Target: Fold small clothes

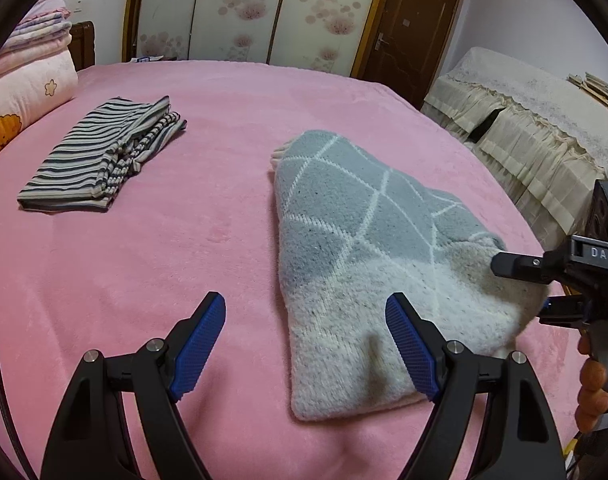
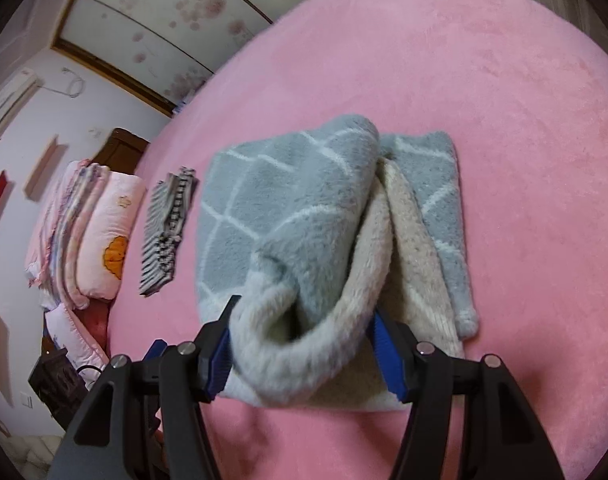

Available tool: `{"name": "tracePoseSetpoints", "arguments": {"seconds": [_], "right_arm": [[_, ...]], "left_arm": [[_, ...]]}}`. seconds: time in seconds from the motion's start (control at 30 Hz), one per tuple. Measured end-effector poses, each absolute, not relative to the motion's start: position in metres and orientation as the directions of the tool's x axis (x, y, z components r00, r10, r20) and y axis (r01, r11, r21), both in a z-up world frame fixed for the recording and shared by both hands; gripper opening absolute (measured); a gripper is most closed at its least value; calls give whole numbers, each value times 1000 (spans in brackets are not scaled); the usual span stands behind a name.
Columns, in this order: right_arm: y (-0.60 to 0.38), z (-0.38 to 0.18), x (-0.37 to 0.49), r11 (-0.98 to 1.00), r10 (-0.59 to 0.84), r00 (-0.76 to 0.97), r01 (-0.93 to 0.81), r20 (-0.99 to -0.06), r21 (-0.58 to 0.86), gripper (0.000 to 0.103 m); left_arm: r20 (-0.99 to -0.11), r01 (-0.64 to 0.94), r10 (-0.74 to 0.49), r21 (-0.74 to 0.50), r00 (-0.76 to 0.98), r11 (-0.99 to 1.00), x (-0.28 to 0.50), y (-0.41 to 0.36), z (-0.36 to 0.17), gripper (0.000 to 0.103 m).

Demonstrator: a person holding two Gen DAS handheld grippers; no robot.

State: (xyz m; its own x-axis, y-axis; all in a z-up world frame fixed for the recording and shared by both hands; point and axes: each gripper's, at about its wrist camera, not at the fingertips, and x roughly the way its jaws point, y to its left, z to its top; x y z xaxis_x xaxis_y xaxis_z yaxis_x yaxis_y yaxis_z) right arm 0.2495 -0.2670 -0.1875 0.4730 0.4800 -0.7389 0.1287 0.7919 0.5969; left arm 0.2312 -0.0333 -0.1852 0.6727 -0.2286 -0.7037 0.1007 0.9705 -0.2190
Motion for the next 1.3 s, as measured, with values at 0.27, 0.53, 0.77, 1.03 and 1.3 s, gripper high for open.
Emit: {"name": "tracePoseSetpoints", "arguments": {"seconds": [0.27,0.53,0.77,1.03,1.3], "right_arm": [[-275,-155,215,838,437,618,-15,-654,545,23],[-303,-207,177,847,342,652,97,-677,522,22],[-299,-215,162,873,282,702,96,-655,479,21],[-308,-223,163,867,300,660,112,-688,486,35],[-317,-182,159,897,252,682,101,-687,430,49]], "left_arm": [[-699,106,-251,-245,669,964,249,-41,-187,81],[-748,169,-252,-188,614,968,256,-67,-208,81],[-752,178,-235,-158,616,971,251,-73,-216,87],[-757,177,-238,-163,608,971,247,-71,-221,88],[-767,217,-248,-144,592,965,244,-68,-198,88]]}}
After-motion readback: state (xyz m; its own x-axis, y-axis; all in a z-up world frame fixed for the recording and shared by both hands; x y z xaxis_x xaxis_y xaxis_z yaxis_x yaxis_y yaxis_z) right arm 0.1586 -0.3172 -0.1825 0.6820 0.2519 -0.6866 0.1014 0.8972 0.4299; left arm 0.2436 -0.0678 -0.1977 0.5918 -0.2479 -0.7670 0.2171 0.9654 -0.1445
